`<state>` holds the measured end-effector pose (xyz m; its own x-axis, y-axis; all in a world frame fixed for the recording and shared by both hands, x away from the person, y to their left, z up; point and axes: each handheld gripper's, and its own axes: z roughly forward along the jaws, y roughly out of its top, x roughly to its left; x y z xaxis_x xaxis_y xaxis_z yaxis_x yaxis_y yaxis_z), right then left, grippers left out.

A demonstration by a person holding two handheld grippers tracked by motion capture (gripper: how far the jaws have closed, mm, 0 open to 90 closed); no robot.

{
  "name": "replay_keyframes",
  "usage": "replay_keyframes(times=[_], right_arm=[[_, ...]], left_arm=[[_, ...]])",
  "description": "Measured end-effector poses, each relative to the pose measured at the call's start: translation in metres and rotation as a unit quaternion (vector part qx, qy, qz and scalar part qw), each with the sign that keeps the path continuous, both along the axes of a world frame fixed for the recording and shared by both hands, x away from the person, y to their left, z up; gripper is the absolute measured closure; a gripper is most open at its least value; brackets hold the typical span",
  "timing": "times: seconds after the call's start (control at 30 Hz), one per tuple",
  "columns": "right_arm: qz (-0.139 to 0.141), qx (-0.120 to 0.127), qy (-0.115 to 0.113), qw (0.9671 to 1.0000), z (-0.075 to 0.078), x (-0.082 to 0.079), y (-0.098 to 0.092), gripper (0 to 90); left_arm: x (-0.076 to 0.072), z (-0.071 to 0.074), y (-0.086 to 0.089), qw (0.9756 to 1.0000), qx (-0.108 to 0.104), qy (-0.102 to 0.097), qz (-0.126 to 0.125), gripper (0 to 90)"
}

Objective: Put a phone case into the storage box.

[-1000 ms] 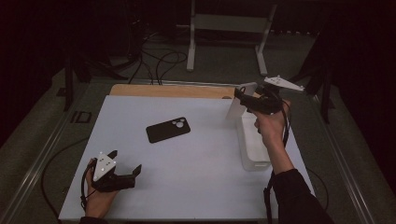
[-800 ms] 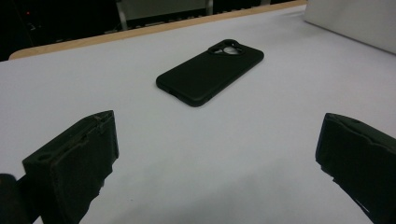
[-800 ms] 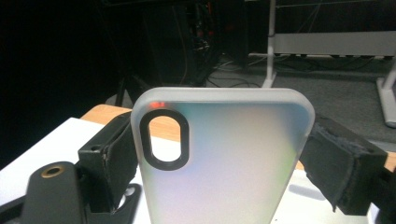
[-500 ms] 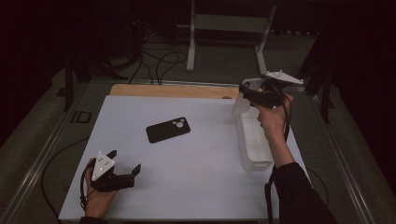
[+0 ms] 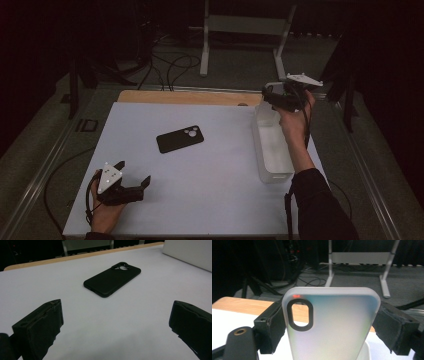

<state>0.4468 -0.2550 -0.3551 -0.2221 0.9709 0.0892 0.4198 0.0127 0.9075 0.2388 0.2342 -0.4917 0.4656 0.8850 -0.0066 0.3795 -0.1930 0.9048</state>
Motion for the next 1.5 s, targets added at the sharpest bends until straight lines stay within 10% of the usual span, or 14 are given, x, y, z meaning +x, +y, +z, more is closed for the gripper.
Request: replay_keyframes(times=[1.5], right_arm=[[-0.061, -0.047, 0.082, 0.9937, -0.074, 0.041, 0.000, 16.8]], left_arm=[[-0.001, 0.000, -0.001, 1.0000, -0.004, 0.002, -0.006, 0.0]])
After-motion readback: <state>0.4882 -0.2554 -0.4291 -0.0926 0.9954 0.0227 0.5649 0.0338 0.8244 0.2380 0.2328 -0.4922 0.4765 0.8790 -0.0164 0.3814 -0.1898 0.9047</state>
